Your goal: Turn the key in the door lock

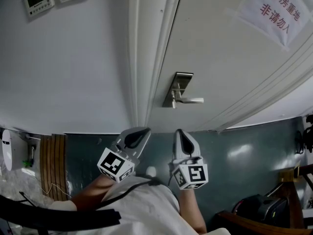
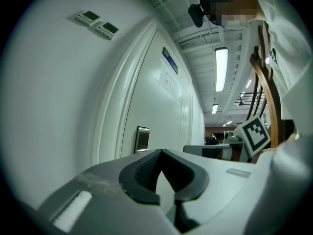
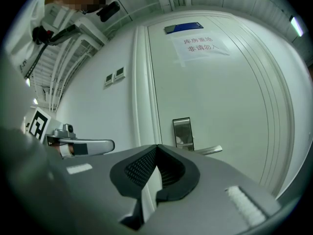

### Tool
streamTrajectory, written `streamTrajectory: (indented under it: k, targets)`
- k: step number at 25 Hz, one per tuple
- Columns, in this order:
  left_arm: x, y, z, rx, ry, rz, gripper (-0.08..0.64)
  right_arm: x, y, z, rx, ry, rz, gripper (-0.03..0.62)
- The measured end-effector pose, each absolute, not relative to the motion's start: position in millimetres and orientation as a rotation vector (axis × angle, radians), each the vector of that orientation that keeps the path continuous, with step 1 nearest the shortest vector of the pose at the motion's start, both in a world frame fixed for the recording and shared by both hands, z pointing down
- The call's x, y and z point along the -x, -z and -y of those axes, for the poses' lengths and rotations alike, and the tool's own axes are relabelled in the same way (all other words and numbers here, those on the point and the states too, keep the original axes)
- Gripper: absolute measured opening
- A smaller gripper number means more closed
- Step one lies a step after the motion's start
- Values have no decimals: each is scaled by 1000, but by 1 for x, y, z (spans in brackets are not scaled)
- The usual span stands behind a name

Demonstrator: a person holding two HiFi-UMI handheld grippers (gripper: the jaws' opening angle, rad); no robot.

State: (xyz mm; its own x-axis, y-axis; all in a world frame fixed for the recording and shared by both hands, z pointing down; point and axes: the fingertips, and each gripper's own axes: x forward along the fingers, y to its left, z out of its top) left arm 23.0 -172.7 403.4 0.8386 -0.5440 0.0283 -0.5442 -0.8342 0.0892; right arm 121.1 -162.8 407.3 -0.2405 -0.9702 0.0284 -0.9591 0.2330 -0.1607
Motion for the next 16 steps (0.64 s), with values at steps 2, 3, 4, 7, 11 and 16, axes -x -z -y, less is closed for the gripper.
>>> streamTrajectory:
  k: [2,3,4,7,11,16]
  targets:
    - [-22,-403,172,-2924,-1,866,5,-119,-404,161,1885,213,-2405,8]
    - [-22,-403,172,-2925,-1,865,5,-118,-403,161,1883,209,-2405,8]
    - [-22,-403,172,-2925,-1,866,5,-117,-401,160,1879,206,-2405,8]
    - [-20,-403,173,-2924,2,871,5,-112,-396,158,1863,198,-2412,8]
    - [-19,-403,172,-2919,3,880,5,-108,-394,155,1849,203,-2414,8]
    - [-21,-401,170,-2927,7,868,5,-105,-395,155,1863,181,-2431,8]
